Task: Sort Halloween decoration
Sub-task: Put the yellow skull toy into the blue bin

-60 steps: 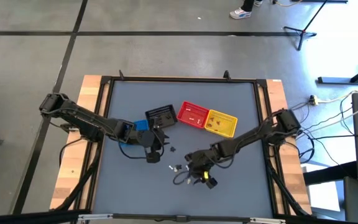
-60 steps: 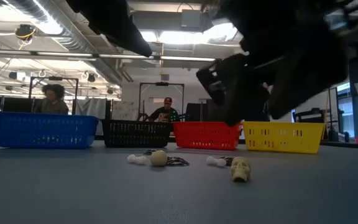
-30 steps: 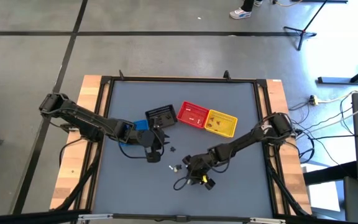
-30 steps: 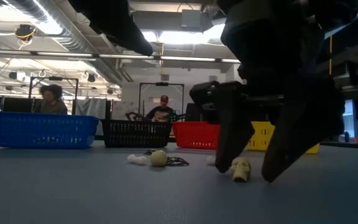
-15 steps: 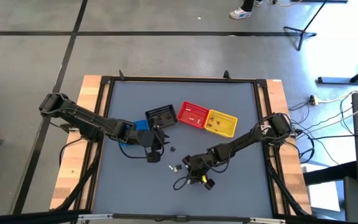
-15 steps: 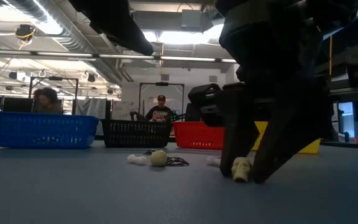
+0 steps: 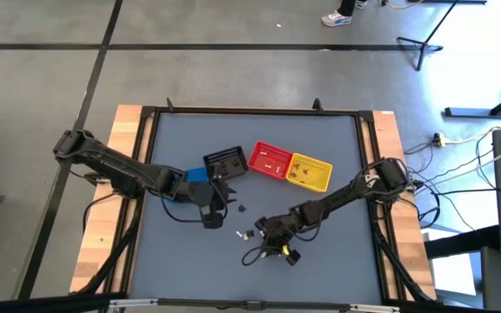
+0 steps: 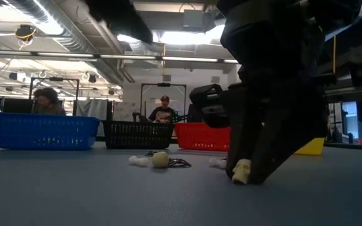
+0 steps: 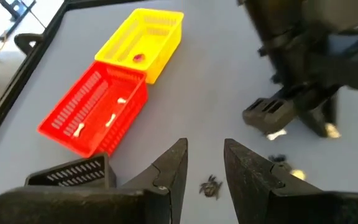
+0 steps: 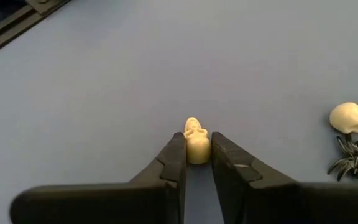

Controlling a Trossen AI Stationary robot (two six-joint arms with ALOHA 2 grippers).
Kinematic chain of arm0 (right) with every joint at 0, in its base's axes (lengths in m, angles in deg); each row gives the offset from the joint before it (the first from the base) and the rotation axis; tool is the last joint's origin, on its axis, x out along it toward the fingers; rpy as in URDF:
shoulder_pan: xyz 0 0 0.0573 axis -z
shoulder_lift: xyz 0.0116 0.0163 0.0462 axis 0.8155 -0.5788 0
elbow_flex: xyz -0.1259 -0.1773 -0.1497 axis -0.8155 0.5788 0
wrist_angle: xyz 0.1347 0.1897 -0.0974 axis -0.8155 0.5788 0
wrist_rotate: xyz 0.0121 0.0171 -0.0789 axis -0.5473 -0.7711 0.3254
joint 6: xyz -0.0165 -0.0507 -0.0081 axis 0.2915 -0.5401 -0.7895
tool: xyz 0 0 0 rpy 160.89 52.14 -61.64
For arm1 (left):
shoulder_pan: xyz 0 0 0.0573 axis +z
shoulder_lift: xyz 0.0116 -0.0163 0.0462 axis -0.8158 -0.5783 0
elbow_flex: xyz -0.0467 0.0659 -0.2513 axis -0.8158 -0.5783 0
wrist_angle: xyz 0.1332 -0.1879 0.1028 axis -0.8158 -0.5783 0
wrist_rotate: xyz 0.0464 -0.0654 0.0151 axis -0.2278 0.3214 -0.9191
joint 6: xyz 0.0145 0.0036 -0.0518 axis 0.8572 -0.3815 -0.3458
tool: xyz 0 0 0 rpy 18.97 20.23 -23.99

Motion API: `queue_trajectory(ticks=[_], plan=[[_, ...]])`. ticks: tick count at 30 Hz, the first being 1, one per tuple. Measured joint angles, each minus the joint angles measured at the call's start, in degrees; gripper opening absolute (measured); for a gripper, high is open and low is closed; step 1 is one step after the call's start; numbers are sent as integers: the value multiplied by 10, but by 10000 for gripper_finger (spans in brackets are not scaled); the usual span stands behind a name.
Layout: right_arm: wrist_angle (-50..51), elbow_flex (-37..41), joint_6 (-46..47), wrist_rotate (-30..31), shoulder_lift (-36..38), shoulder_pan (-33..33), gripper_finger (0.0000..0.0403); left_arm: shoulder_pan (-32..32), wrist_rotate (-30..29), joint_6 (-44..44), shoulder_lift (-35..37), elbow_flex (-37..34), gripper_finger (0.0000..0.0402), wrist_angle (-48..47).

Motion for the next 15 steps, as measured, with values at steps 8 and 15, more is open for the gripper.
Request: queue_trajectory(ticks=[8,15], plan=[[3,-38,-2,12,-2,1,59,-45,-1,-29,13,84,98,-135],[29,-96,-19,38,-2,18,60,-101,-2,-64,44,128,98,-187]])
